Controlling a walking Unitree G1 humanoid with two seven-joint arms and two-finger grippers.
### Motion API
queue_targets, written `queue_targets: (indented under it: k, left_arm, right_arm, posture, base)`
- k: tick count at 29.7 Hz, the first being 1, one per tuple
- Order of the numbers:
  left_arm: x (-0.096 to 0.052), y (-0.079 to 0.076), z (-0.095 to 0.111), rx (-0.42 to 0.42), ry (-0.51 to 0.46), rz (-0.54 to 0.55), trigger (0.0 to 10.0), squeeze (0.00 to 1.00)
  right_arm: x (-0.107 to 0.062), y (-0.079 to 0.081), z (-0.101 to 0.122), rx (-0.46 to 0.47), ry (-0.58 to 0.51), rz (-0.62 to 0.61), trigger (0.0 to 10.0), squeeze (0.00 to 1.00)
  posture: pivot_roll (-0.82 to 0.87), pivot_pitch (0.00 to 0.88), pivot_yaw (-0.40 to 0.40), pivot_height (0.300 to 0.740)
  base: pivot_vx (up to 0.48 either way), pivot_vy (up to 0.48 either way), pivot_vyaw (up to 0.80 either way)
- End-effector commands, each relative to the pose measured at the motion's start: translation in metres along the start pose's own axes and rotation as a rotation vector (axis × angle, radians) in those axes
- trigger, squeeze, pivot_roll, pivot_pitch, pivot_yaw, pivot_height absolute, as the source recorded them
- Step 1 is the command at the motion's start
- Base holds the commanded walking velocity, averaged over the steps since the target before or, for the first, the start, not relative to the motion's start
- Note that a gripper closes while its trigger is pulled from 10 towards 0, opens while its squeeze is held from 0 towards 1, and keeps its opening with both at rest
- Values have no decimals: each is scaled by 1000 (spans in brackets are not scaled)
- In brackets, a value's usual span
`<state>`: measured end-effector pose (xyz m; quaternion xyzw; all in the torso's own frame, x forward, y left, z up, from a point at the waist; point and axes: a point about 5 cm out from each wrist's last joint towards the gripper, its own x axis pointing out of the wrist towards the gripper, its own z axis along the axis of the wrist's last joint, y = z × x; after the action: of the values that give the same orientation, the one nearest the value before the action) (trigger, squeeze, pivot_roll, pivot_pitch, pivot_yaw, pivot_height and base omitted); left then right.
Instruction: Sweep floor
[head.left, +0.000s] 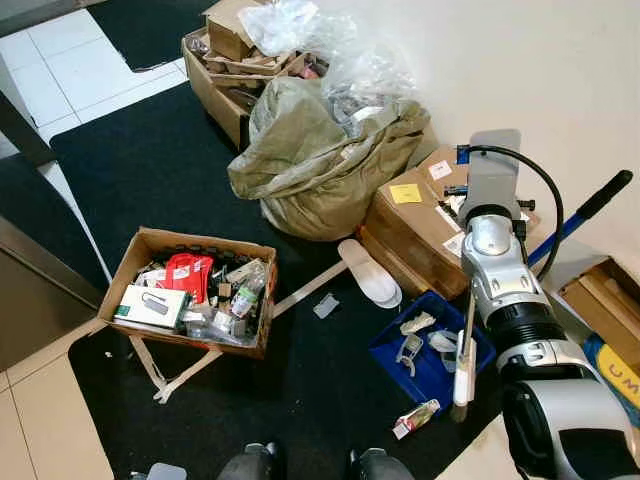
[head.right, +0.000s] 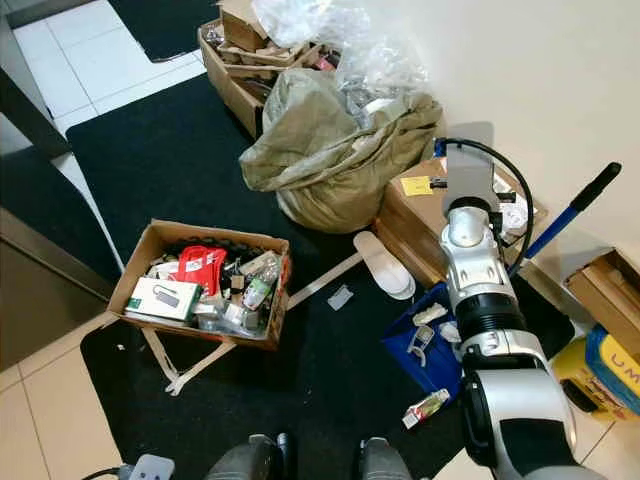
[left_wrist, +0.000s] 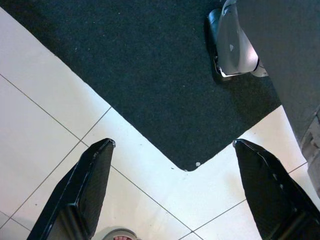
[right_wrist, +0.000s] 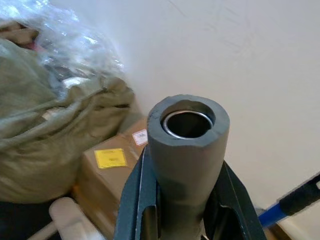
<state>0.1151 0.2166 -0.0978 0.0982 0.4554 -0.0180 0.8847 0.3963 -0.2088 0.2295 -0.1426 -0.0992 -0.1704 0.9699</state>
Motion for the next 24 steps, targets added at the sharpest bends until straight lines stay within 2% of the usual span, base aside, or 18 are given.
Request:
queue_targets:
  k: [1,2,3,4,8,11,15,24]
  left_arm:
    - [-5,-2,-16,2,55,-16,10000,0]
    - [-5,-2,-16,2,55,-16,10000,0]
    - [-5,-2,-15,2,55,-16,10000,0]
    - [-5,-2,-15,2,55,-17,10000,0]
    - [-5,-2,-15,2,54,-17,10000,0]
    - [-4,-3,-14,3,55,-18,10000,0]
    - [-3,-4,-12,2,57,-20,10000,0]
    - [-2,-4,-11,1,59,-22,10000,0]
  right_arm:
    - [1,4,13,67,-62,23,10000,0]
    - [1,4,13,67,-62,23,10000,0]
    - [0,7,17,122,-71,49,10000,0]
    - [0,8,19,136,-78,59,10000,0]
    - [0,9,21,145,-84,68,10000,0]
    - [3,6,31,113,-115,69,10000,0]
    - [7,4,59,34,-140,118,10000,0]
    - [5,5,77,-9,-177,141,10000,0]
  posture:
    - [5,314,25,740]
    - [5,314,25,740]
    - [4,313,25,740]
    - [4,313,25,740]
    - [1,312,26,740]
    - [-7,306,25,740]
    - [-15,298,24,740]
    - [-19,292,25,740]
  base:
    - [0,0,0]
    - [0,0,0]
    - [0,0,0]
    - [0,0,0]
    - [0,0,0]
    - [0,0,0]
    - [0,0,0]
    - [0,0,0]
